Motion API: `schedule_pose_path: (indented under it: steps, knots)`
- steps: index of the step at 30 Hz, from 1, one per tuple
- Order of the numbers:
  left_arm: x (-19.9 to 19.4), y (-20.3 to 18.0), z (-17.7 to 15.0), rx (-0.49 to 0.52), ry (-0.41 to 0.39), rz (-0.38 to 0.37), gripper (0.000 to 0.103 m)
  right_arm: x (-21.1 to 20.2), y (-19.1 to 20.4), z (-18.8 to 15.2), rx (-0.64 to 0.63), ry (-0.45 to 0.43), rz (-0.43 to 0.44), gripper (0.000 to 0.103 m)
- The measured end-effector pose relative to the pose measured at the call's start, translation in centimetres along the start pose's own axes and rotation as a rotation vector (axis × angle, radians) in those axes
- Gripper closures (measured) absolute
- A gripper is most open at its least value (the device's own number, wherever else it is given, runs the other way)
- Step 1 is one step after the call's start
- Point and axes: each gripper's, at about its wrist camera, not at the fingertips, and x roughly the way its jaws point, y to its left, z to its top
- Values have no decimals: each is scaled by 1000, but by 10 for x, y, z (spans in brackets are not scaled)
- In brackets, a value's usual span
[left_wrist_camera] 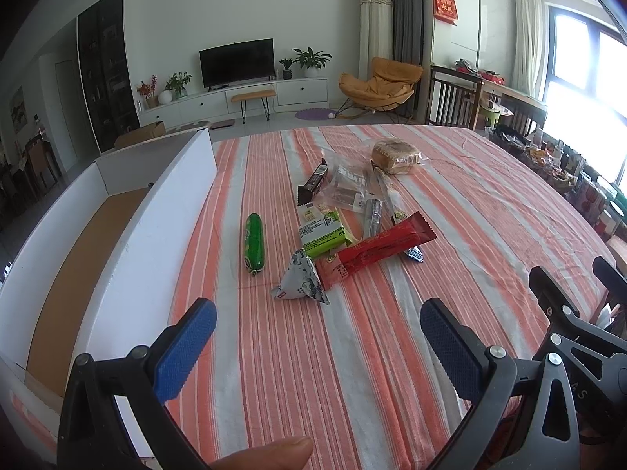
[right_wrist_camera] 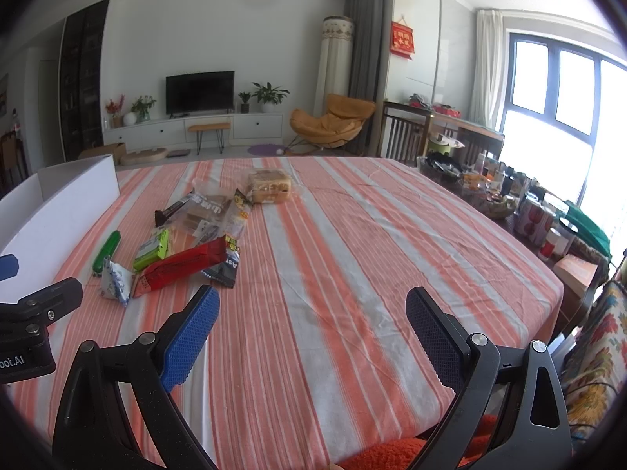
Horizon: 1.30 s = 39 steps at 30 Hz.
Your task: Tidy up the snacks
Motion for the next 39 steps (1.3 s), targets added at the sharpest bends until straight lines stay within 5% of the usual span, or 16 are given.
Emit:
schedule_pose_path:
  steps: [39]
  knots:
    - [3,-1,-6,0,19,-9,0,0,1,-1,0,-1,0,5]
